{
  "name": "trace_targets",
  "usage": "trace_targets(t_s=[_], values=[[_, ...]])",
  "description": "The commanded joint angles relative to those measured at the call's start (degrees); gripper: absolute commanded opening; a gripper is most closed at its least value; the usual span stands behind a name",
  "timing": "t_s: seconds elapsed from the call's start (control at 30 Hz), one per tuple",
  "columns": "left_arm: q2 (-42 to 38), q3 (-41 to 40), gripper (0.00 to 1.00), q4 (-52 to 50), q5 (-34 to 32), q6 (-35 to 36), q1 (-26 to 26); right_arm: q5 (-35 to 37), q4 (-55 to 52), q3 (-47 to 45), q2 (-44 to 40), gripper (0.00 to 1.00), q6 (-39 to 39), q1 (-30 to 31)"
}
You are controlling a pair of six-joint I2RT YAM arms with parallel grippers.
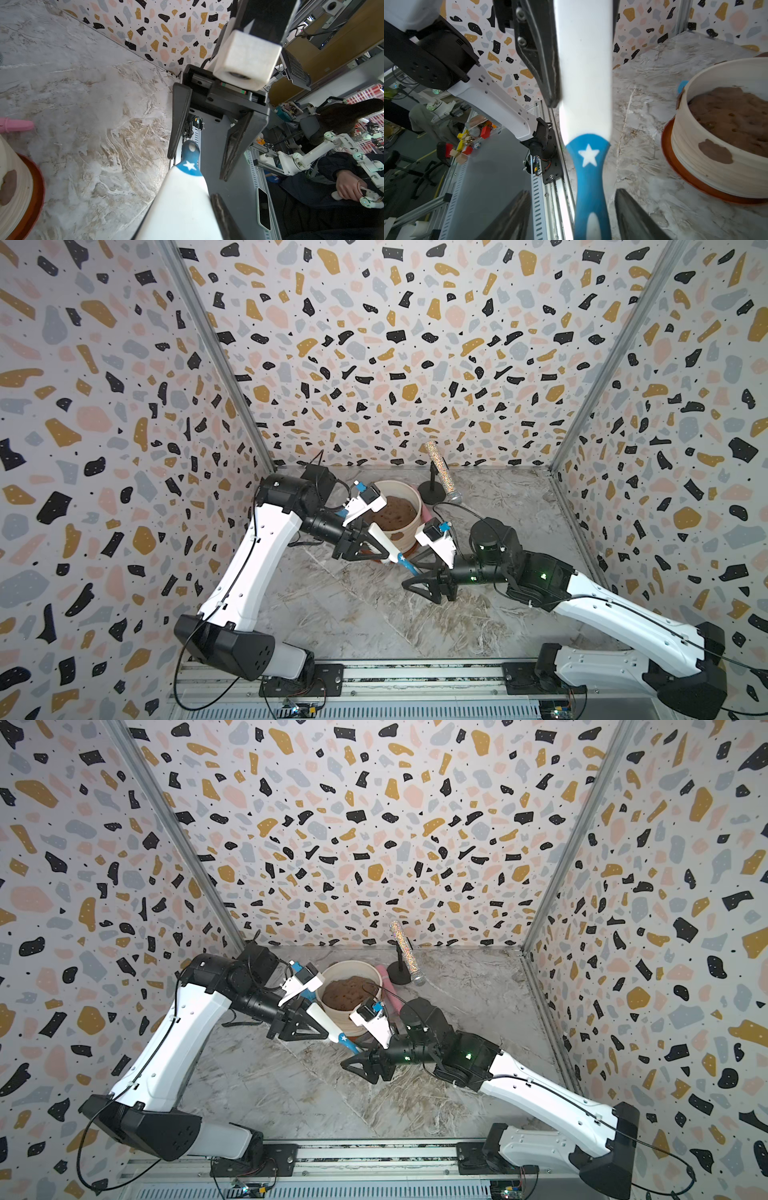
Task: Scrub the dried mud off the ceramic pot
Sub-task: Pick up the brush from the center of the board.
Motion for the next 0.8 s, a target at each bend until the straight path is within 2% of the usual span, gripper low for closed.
trace_targets(t_s=[0.0, 0.17, 0.27, 0.33, 0.4, 0.43, 0.47, 0.57, 0.6, 0.77], values=[[-0.91, 1.95, 0.10, -11.50, 0.85, 1.26, -0.73, -4.26, 5.44, 3.22, 0.99, 0.53, 3.45, 0.01], [-1.24, 1.79, 0.10, -11.50, 1.06, 1.18, -1.11, -3.10, 7.36, 3.07, 1.99, 0.36, 3.78, 0.01], [-1.91, 1.09, 0.10, -11.50, 1.58, 1.47, -1.19, -3.09, 7.70, 2.94, 1.94, 0.18, 3.96, 0.01], [-2.43, 0.74, 0.13, -11.50, 1.83, 1.68, -1.20, -3.60, 7.64, 2.94, 1.92, 0.10, 4.08, -0.07], [-2.79, 0.53, 0.22, -11.50, 2.00, 1.71, -1.20, -3.57, 7.43, 2.82, 1.54, 0.01, 3.49, -0.07], [-2.91, 0.59, 0.32, -11.43, 2.01, 1.71, -1.20, -3.23, 7.06, 2.57, 1.17, 0.00, 2.72, -0.13], [-2.98, 0.73, 0.52, -11.43, 2.15, 1.63, -1.20, -2.79, 6.45, 2.43, 0.79, 0.00, 1.88, -0.16], [-3.06, 1.54, 0.94, -11.03, 1.97, 1.48, -1.20, -1.85, 2.94, 2.25, -0.02, 0.00, -1.78, -0.16], [-2.99, 1.74, 0.99, -10.05, 1.46, 0.18, -1.13, -0.48, 0.28, 2.67, -0.18, 0.00, -4.11, -0.16], [-3.31, -1.29, 1.00, 2.72, -1.74, -17.83, -1.11, 14.24, -10.51, 4.18, -0.53, 0.00, -16.79, -0.16]])
